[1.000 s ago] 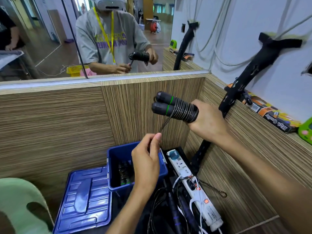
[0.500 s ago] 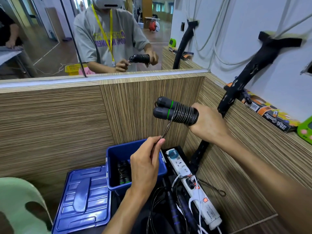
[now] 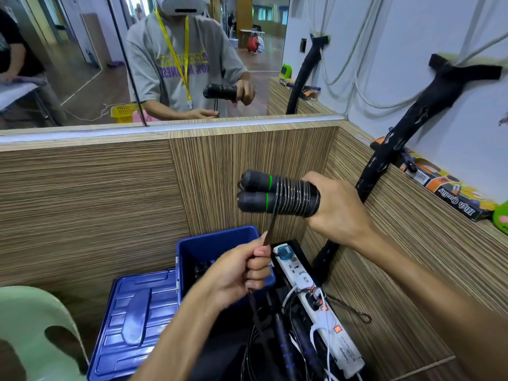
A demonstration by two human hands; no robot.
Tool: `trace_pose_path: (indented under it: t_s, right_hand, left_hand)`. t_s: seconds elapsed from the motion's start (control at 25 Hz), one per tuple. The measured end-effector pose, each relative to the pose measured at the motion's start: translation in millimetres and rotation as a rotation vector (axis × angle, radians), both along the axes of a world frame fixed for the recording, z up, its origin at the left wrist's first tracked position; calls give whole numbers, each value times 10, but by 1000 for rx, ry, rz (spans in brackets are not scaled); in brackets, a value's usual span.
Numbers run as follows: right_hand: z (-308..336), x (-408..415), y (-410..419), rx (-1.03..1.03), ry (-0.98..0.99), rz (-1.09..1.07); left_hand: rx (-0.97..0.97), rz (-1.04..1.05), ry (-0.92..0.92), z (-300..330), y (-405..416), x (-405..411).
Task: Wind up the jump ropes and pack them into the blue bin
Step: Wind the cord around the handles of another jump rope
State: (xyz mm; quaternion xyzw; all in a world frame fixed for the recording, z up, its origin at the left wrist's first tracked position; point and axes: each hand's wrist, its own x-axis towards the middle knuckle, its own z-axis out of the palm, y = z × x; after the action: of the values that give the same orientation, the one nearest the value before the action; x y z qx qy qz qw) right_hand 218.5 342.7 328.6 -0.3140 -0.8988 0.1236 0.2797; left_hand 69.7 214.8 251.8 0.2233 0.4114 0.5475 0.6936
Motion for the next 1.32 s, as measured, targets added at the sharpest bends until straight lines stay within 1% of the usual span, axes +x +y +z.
trace_pose_path:
  t_s: [0.04,0.12,0.2,0.28,0.32,0.4,0.44,0.52,0.6,0.68,0.72,0.8,0.84,0.88,0.96,1.04,1.08,1.16,1.24,1.32]
  right_hand:
    - [18,19,-14,15,-10,65]
    - [57,44,-24,71,-19,176]
    - [73,43,-53,136,-38,284]
    - [64,14,-118,200,-103,378]
    - [47,8,-145,238,-149,402]
    - [-12,5,-160,334,-250,389]
    - [-48,11,-162,377,-303,365]
    - [-153,29,-160,392,-379,305]
    - [-267,12,-177,401,-423,234]
    - [-362,-37,-212,403,-456,132]
    - [-389,-59,-223,396,-458,80]
    - [-411,-98,-201,418,-467,1]
    - [-401,-114,-197,438,-471,-21]
    - [-387,-129,-189,464,-479,-30]
    - [-368,-171,-199,526,-510,-7]
    - [-352,-212,-225,551,-568,3]
    - [-330,-217,-254,533,-608,-15]
    - [-267,-217,-227,499,-611,-102]
    - [-202,-192,-108,387,-604,-187]
    - [-155,-215,-53,326,-569,-196]
  left_hand:
    - [3,-81,60,12,20,-112]
    - [38,-213,238,76,61,-306]
    - [144,-301,479,184,81,-467]
    - [275,-391,772,350,115,-615]
    - [318,-478,847,448,156,-676]
    - [288,-682,974,657,261,-768]
    - [267,-761,1104,760,327,-799]
    - [290,-861,1465,913,462,-811]
    - [319,-919,1776,983,573,-754]
    - [265,-899,1972,1035,638,-635]
    - [227,-849,2045,1052,658,-555]
    - [175,-665,2224,1053,679,-401]
    - [147,-554,2263,1042,685,-346]
    - [99,-468,2250,1039,708,-314]
    - [2,-346,2154,1051,751,-284]
    - [-29,-268,2101,1093,754,-252]
    - [-14,-222,2093,1110,718,-216]
    - [59,-58,2044,1065,591,-130]
    - [131,172,1910,944,454,-72]
    - [140,349,1742,826,350,-74]
